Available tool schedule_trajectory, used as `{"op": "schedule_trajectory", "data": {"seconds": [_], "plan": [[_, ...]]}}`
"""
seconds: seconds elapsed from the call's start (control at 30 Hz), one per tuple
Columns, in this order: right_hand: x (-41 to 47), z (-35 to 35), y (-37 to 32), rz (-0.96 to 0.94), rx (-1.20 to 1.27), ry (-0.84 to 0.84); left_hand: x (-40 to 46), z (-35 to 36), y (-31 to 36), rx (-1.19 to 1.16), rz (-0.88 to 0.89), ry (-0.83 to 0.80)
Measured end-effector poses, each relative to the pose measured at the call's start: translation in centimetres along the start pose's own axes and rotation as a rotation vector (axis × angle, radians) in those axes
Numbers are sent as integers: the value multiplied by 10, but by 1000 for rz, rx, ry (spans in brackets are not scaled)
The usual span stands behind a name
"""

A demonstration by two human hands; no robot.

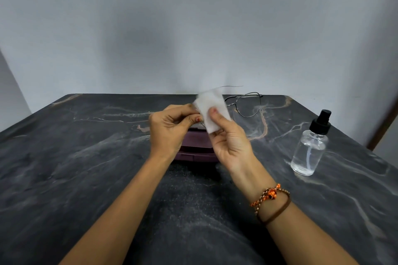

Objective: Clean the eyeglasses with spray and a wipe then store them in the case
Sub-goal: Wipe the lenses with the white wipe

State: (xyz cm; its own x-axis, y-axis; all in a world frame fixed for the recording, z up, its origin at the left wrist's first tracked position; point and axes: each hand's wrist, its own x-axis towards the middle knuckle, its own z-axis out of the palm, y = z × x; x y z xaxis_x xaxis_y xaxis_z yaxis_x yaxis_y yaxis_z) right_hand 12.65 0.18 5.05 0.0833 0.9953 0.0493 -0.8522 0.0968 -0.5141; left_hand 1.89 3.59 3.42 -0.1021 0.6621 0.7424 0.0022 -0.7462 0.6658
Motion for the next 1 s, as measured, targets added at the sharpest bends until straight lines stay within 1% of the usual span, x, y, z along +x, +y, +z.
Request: {"op": "schedule_trajectory", "data": {"seconds": [0.13, 0.23, 0.3, 0.43, 0.53, 0.67, 0.9, 1.0], "plan": [[1, 1, 1, 25, -29, -16, 2, 0, 0, -35, -14, 52], [0, 2, -2, 14, 49, 5, 3, -2, 1, -50, 17, 26], [-2, 2, -2, 9, 34, -3, 3, -2, 1, -31, 21, 13], [-1, 2, -1, 42, -19, -37, 4, -2, -3, -61, -12, 53], [1, 3, 0, 43, 23, -7, 4, -3, -2, -73, -8, 37], [-1, 2, -4, -2, 77, 8, 2, -1, 1, -46, 19, 19], [0, 1, -1, -78, -69, 19, -2, 0, 1, 69, 84, -43], [1, 2, -3, -54, -125, -35, -1, -1, -1, 57, 72, -6]]}}
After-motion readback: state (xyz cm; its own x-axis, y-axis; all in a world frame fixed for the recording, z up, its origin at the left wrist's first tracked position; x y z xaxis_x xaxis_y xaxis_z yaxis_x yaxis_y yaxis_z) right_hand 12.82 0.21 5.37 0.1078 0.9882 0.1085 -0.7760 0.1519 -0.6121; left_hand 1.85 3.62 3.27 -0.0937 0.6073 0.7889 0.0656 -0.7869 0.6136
